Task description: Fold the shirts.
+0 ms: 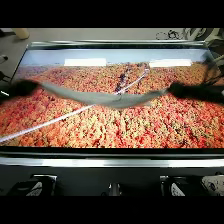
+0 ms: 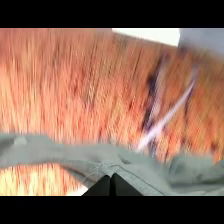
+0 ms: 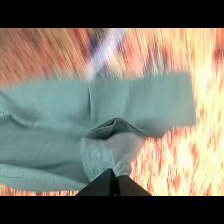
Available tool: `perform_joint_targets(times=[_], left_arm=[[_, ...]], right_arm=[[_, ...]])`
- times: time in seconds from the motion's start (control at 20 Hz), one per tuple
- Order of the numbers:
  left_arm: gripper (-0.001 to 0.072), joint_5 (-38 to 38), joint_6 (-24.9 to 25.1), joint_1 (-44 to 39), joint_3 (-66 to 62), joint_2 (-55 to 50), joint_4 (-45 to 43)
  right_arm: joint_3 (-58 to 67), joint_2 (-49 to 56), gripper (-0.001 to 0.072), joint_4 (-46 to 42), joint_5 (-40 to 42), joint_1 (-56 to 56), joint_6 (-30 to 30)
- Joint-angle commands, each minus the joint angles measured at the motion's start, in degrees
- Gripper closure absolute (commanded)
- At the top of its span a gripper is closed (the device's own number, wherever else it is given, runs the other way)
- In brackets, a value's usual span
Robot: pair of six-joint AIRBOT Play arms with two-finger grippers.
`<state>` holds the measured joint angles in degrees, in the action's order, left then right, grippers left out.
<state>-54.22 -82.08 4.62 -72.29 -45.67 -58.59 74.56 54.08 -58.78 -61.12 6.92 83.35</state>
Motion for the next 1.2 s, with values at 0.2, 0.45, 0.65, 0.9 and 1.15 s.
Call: perform_joint_targets(times=[0.2, 0.45, 0.65, 0.9, 1.15], left_arm=[[0.0689, 1.01, -9.53, 0.04, -47.82, 7.19, -7.5], [0.0689, -7.74, -10.51, 0.04, -44.11, 5.2, -10.67], [0.0689, -20.04, -9.66, 0.04, -39.47, -3.69, -16.9], [0.0688, -20.13, -5.86, -0.02, -24.11, -20.52, -17.33], [0.0686, -6.97, -4.9, -0.13, -17.42, -40.22, -14.25]], right_arm=[[34.67, -19.1, 0.0692, -19.96, 4.15, 0.02, 9.9], [34.67, -16.33, 0.0692, -25.44, -5.95, 0.02, 10.03], [34.64, -4.35, 0.0692, -27.39, -20.35, 0.02, 9.73], [31.8, 22.01, 0.0692, -24.11, -29.31, 0.0, 8.11], [30.67, 45.64, 0.0692, -23.54, -13.81, -2.25, 11.58]])
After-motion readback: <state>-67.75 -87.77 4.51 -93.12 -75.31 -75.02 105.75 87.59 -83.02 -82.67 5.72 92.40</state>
